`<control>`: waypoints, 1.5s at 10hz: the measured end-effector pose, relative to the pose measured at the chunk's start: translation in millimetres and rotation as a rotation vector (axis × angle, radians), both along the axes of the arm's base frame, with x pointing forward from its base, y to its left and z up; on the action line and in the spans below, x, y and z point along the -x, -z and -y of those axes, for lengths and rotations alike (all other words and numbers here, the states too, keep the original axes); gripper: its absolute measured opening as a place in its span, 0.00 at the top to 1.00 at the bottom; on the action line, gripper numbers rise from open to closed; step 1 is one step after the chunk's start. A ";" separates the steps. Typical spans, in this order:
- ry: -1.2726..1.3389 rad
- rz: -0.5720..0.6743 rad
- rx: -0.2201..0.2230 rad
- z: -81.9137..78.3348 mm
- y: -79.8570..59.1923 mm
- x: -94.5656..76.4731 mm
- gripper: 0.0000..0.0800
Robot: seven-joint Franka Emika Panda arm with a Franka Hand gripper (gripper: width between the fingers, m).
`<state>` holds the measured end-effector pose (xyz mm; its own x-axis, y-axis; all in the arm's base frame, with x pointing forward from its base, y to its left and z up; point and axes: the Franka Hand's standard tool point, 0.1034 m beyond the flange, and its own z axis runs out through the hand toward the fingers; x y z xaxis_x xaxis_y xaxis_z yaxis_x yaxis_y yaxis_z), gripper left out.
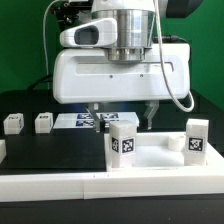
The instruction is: Assemble square table
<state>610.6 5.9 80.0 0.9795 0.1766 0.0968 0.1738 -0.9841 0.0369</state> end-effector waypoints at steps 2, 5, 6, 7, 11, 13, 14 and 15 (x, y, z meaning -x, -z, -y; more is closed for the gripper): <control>0.000 0.000 0.000 0.1 0.0 0.0 0.64; 0.022 0.000 -0.002 0.1 0.0 0.0 0.64; 0.065 0.001 -0.008 -0.1 0.1 0.0 0.64; 0.166 0.005 -0.020 0.2 0.1 0.0 0.64; 0.566 0.053 -0.067 -5.5 1.0 -0.4 0.64; 0.766 0.056 -0.097 -5.8 0.8 -0.6 0.64; 0.829 0.056 -0.106 -5.9 0.8 -0.7 0.64; 0.953 0.056 -0.127 -6.4 0.8 -0.9 0.64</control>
Offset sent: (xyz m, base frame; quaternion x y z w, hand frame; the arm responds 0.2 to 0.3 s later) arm 0.0000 0.0000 0.0000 0.0000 0.0000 0.0650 0.9979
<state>611.4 12.3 79.2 0.6996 -0.7059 0.1113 -0.6994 -0.7083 -0.0957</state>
